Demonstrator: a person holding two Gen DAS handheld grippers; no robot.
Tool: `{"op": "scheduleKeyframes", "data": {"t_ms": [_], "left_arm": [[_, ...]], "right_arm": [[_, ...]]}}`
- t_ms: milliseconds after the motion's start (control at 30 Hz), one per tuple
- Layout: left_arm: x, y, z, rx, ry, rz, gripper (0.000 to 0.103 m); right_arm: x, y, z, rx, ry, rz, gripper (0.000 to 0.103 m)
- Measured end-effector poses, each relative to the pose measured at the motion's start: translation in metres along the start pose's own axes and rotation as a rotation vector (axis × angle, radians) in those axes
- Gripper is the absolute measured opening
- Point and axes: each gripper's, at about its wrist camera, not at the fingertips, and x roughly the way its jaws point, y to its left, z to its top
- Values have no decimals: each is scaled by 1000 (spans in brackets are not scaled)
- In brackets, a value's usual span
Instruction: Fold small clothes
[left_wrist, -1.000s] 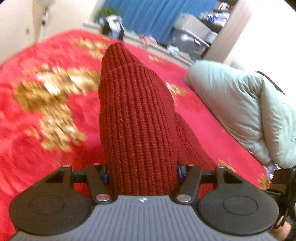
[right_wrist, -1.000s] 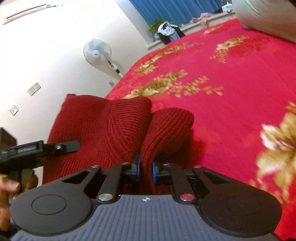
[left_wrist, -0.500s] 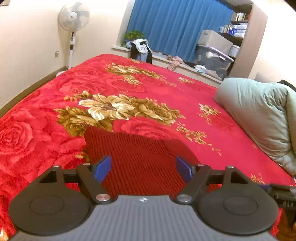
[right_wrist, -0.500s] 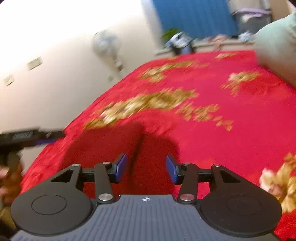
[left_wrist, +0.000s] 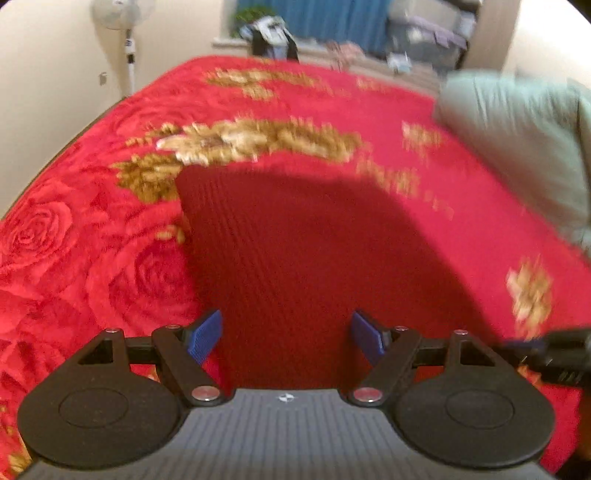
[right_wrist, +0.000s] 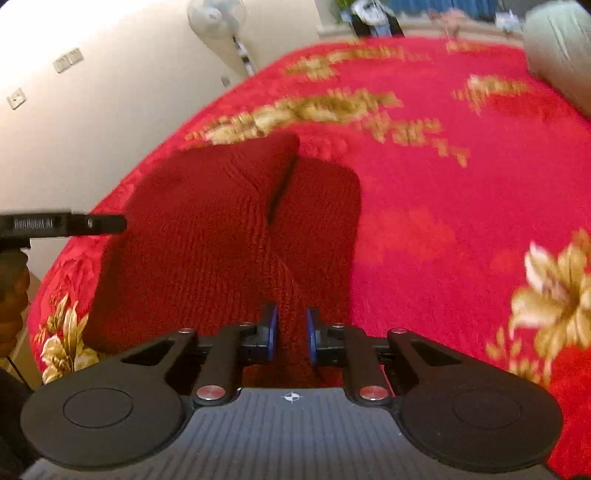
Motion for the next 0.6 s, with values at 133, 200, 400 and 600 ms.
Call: {"op": "scheduleKeyframes", "data": {"t_ms": [133,200,400,600], "left_arm": [[6,-4,-12,8,1,11,88],[-3,-6,-19,-4,-27,43,88],[-43,-29,-40,25,-103,173,102],[-105,-52,-77,-41,-192,192,103]], "right_arm": [[4,7,-13,-79,4,-36,18],[1,9,-13,-73,-15,-48,28],[-41,8,-20,21,-124,-109,67],[-95,30,-47,35,-290,-194,69]]}}
